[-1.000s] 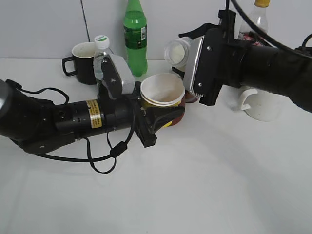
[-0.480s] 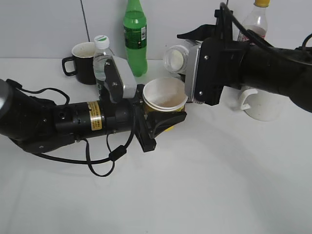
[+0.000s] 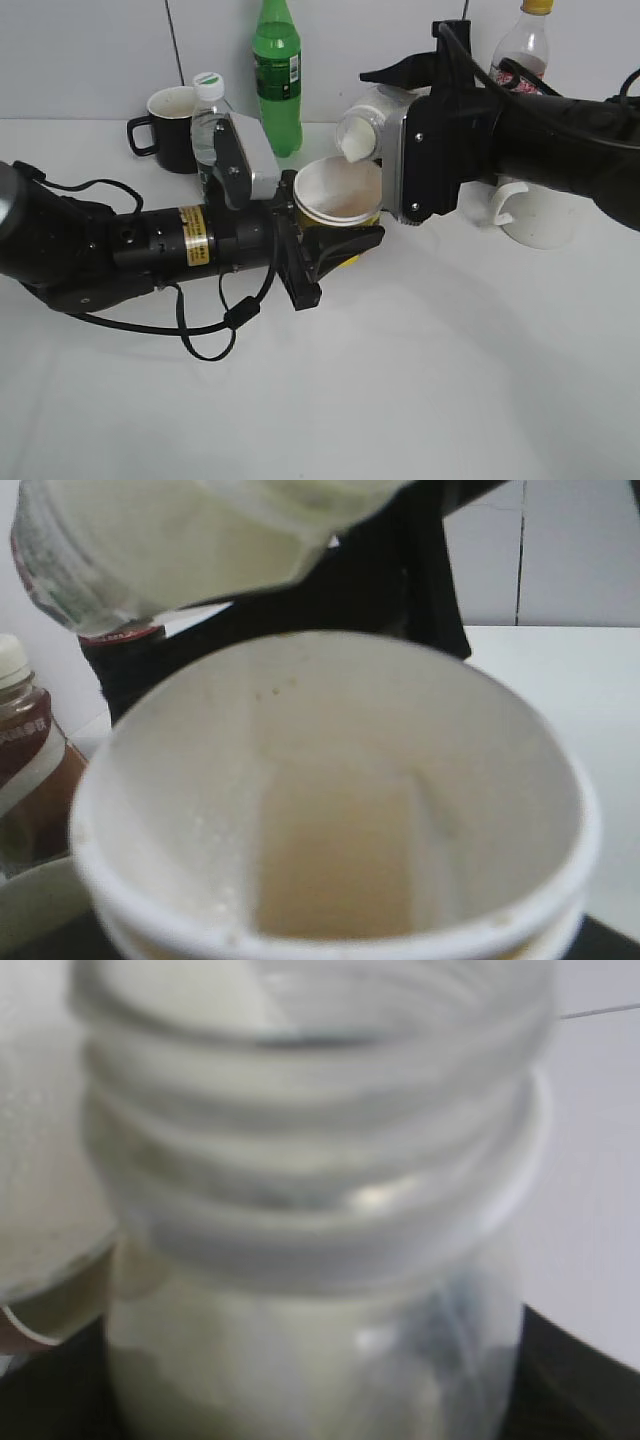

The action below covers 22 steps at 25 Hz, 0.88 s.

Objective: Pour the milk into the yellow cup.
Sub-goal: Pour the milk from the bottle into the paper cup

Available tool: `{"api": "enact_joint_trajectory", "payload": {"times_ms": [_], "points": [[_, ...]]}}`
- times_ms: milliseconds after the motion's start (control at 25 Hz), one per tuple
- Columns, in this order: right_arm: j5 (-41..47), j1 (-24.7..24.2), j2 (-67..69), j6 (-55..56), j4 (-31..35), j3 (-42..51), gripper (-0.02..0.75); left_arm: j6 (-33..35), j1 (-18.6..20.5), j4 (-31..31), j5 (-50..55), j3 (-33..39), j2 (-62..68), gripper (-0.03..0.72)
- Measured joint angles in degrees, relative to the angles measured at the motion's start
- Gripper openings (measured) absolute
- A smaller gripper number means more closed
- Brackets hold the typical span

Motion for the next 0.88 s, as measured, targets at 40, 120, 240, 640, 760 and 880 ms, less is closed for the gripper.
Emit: {"api": "enact_joint_trajectory", "payload": {"times_ms": [40,120,240,640,760,880], "points": [[0.0,0.0,0.0,-0.68,0.0,0.0,0.489,0.0,0.0,0.06,0.0,-0.04,0.0,0.405],[0.0,0.0,0.0,-1.36,0.0,0.0,0.489,0.0,0.0,0.56,0.0,-0.04,0.0,0.405],[0.0,0.0,0.0,-2.06,0.0,0.0,0.489,0.0,0.0,1.13,-0.02,-0.04,0.0,0.405],[0.0,0.0,0.0,-4.59,0.0,0.0,0.489,0.0,-0.07,3.25,0.28,-0.04,0.0,0.405],[0.0,0.0,0.0,-5.09,0.0,0.0,0.489,0.0,-0.11,3.79,0.7,-0.04,0.0,0.405],[0.0,0.0,0.0,-5.9,0.11,0.0,0.489,0.0,-0.11,3.86,1.21,-0.04,0.0,0.405]]}}
